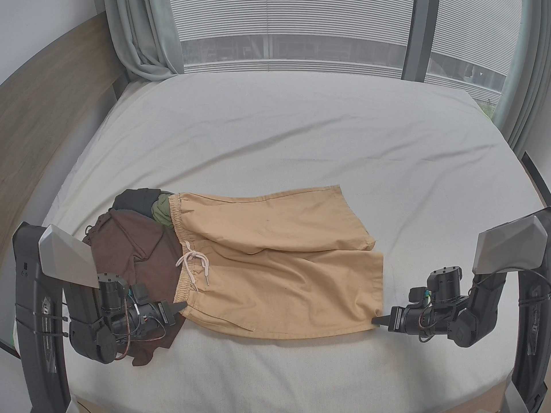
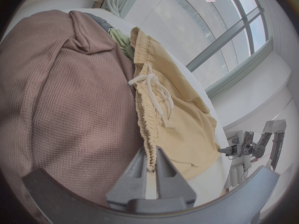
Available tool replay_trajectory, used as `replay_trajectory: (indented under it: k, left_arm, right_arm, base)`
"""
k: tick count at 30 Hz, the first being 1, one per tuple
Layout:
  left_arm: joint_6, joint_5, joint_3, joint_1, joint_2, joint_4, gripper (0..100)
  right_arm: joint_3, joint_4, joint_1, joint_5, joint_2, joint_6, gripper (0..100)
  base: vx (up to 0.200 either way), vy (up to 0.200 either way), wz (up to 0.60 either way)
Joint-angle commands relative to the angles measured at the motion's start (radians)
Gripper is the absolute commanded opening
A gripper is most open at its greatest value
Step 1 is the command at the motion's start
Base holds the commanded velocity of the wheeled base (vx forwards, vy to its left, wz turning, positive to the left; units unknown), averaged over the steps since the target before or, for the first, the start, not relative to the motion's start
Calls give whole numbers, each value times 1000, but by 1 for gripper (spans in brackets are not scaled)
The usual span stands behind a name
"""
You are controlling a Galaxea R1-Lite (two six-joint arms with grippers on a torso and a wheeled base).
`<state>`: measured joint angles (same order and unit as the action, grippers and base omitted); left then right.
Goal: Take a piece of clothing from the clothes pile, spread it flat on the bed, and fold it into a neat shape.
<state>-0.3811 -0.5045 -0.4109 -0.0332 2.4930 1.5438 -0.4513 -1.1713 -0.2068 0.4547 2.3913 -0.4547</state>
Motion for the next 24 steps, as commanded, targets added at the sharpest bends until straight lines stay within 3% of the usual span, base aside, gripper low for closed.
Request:
replay_trajectory:
  k: [1,24]
  left_arm:
    - [-2,-3,10,9,-42,-1,0]
    - [50,-16,300,-2,-195,-1,0]
  right_arm:
    - [34,10,-2,-1,-72,2,0]
    - [212,16,-5,-1,-107,142,0]
  base:
    - [0,0,0]
    - [0,0,0]
